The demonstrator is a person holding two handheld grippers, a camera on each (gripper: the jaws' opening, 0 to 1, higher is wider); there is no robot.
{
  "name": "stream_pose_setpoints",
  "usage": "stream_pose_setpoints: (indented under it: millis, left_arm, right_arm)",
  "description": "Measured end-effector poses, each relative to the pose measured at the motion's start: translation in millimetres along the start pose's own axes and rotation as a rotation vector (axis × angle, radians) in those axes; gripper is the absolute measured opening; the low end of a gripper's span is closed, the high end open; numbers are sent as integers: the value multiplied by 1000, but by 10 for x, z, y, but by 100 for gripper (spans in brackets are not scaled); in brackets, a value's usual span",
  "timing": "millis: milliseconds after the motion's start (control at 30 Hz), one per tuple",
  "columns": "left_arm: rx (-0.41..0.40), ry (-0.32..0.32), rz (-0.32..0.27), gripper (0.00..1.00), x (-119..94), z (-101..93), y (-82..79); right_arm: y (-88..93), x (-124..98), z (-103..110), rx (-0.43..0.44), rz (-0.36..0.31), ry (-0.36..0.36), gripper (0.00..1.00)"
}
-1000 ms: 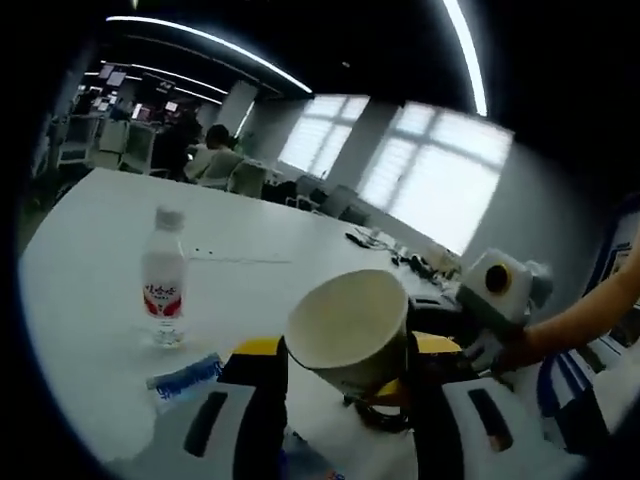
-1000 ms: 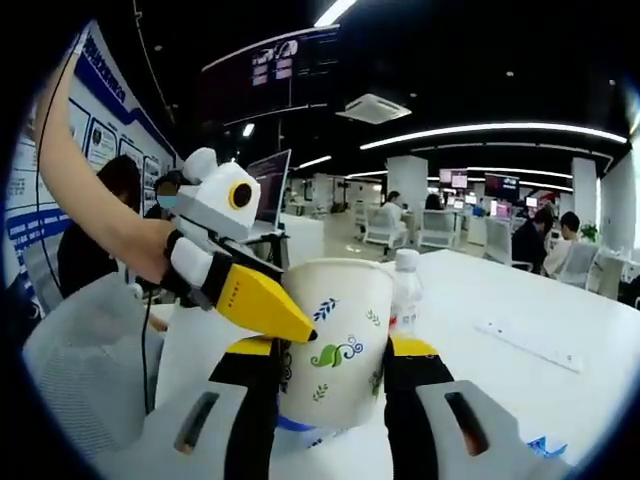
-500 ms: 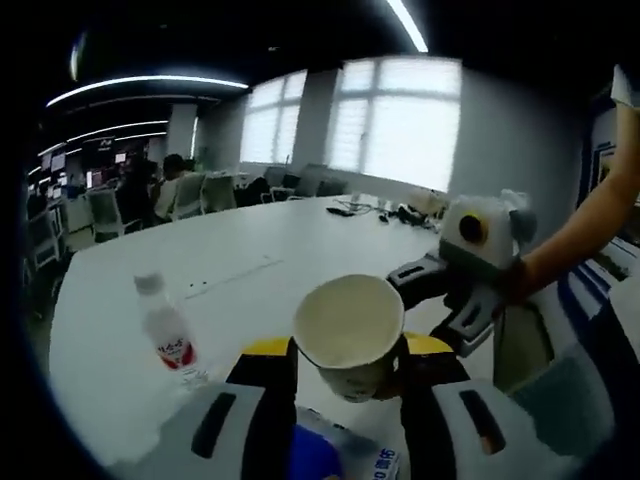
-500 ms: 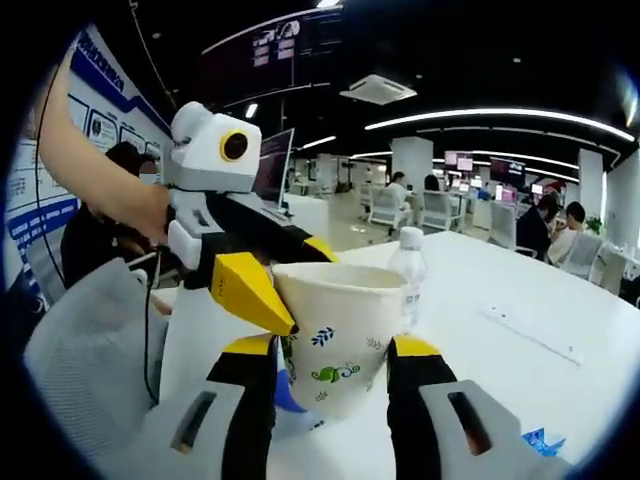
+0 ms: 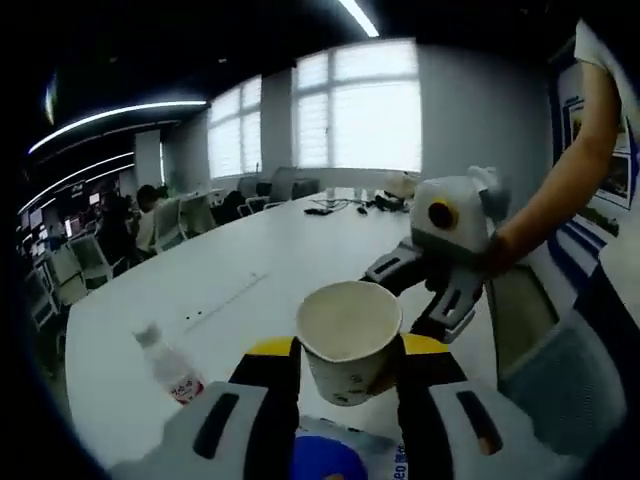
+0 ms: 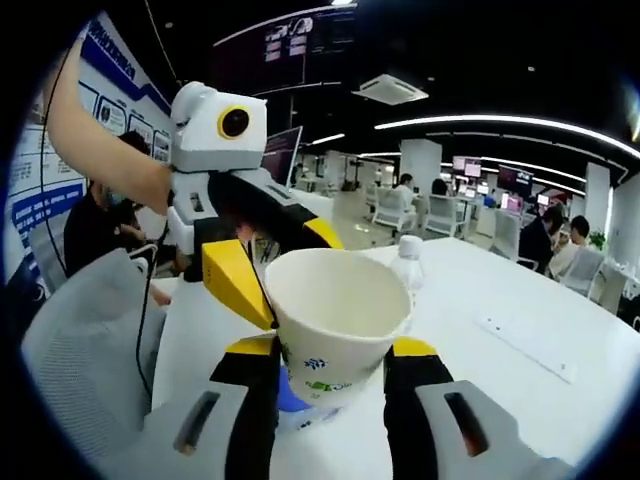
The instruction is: Arrange the tabletop items into an orderly group along one side of the table until the central work area is clear of visible clutter.
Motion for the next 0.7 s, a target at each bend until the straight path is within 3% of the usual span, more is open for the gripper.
stream_pose_setpoints:
  millis: [167, 300, 467, 700]
  left_arm:
    - [-35, -29, -20, 35, -25, 3, 22]
    - [-107, -100, -47, 38, -102, 28, 88]
    - [-161, -175, -76, 55, -220, 35, 177]
    - [-209, -247, -80, 66, -391, -40, 316]
  right_arm:
    - [-7, 21, -19, 9, -28, 8, 35]
    - [16, 37, -62, 14, -29, 13, 35]
    - [33, 45, -134, 46, -33, 24, 35]
    - [70, 109, -270, 82, -30, 44, 36]
Point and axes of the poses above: the point that each gripper's makers call its tool centre point, and the gripper's own axes: x roughly forward along the fingers, z roughly to its left, y roughly out of its underside, the point moved 10 cm from there along -x, roughly backward along the fingers, and after that the axes turned 10 degrees about x, right-handed, at the moved point
